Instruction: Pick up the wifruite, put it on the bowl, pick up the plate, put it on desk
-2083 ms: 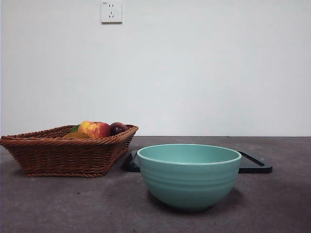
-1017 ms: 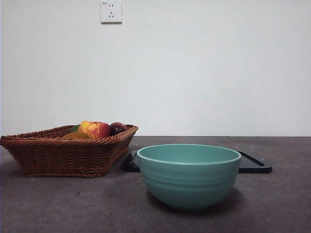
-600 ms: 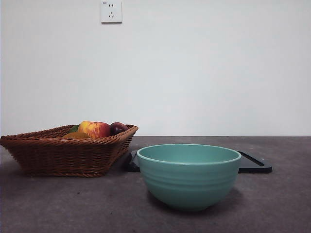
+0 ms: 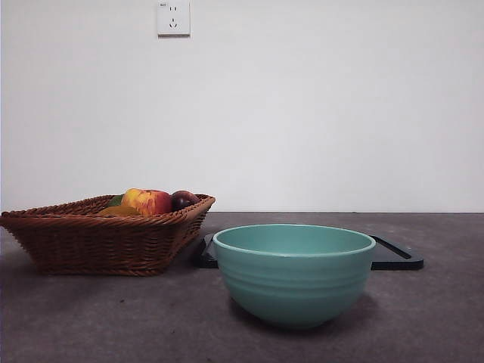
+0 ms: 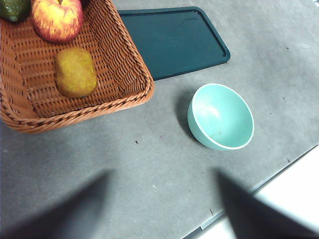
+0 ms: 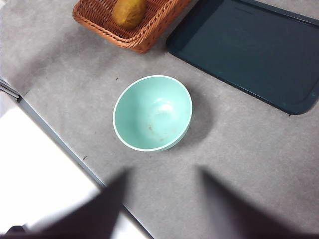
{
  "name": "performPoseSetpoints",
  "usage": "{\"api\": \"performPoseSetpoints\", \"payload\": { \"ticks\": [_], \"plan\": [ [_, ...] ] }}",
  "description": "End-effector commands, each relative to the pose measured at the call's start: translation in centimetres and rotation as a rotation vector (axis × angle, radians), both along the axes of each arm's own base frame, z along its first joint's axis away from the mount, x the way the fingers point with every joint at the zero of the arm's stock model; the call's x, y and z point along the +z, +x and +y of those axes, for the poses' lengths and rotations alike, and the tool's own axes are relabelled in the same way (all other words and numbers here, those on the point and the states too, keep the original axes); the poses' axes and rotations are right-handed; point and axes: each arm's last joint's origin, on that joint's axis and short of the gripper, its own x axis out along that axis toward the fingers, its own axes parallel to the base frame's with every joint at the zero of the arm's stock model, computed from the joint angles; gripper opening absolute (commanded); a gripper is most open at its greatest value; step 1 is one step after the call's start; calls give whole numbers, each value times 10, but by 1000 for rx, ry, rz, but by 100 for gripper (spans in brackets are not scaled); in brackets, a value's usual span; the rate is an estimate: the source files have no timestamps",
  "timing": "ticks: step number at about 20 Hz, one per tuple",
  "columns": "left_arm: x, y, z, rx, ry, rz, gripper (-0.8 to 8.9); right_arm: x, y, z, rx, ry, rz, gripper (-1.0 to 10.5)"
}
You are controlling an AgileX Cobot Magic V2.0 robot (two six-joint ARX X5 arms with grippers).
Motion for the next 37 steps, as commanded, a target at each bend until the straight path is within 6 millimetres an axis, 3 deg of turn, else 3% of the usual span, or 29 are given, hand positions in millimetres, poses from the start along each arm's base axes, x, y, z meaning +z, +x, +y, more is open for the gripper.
{"api": "performPoseSetpoints", "payload": {
  "ticks": [1, 9, 15, 22, 27, 31, 37],
  "plan": [
    [7, 0, -1, -15, -2, -32, 507, 5, 1, 1, 4, 7, -17, 398],
    [7, 0, -1, -12, -4, -29, 501, 5, 1, 1, 4, 7, -18, 398],
    [11, 16, -4, 8, -22, -28, 500, 5, 1, 1, 4, 8, -17, 398],
    [29, 68, -20, 62, 40, -39, 495, 6, 1, 1, 4, 9, -20, 398],
    [27, 118, -43, 104, 166, 7, 492, 6, 2, 1, -1, 13, -19, 398],
    [7, 155, -64, 107, 237, 44, 491, 6, 2, 1, -1, 13, -20, 398],
    [-47, 199, -87, 141, 374, 133, 491, 6, 2, 1, -1, 13, -20, 398]
  ]
}}
